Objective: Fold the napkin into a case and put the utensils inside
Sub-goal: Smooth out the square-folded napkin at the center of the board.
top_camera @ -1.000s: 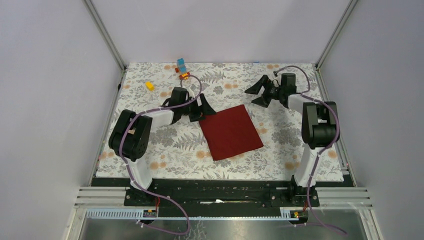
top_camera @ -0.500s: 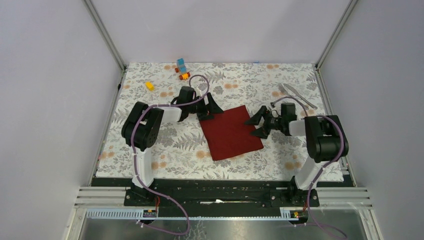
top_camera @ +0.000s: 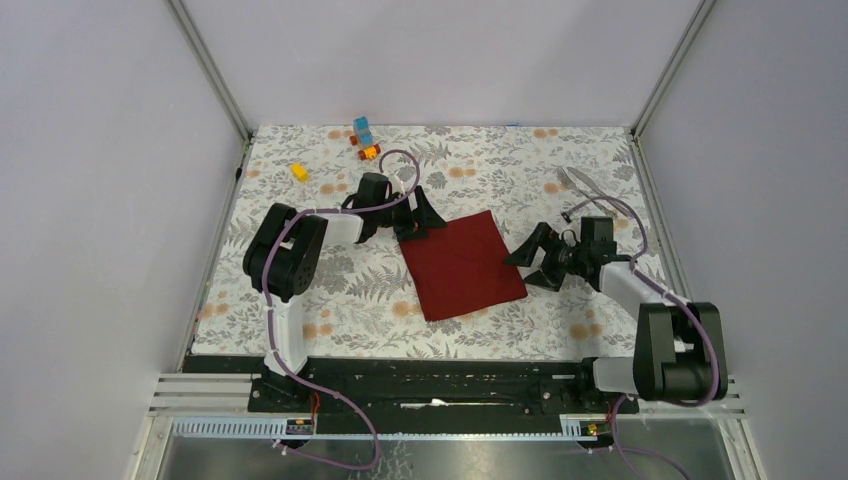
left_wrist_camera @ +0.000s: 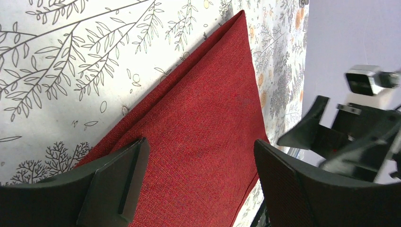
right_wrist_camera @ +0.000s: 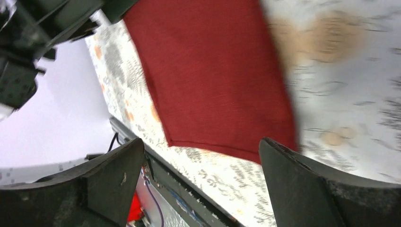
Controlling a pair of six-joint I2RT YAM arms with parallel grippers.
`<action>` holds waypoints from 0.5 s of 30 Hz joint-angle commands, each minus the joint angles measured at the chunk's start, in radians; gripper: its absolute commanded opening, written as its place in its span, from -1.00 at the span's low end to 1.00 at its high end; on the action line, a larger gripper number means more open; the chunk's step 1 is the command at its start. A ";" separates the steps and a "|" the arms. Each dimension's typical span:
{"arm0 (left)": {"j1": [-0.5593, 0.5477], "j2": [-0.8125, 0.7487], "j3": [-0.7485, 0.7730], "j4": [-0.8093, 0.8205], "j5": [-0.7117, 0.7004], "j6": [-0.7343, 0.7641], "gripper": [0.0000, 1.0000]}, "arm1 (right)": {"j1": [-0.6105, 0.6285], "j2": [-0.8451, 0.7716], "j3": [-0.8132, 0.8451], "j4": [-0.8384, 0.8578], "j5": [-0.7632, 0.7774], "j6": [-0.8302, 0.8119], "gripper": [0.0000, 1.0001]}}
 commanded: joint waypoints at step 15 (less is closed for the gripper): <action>0.017 0.004 -0.002 -0.142 -0.099 0.091 0.80 | -0.033 0.047 -0.066 -0.130 0.171 -0.059 0.90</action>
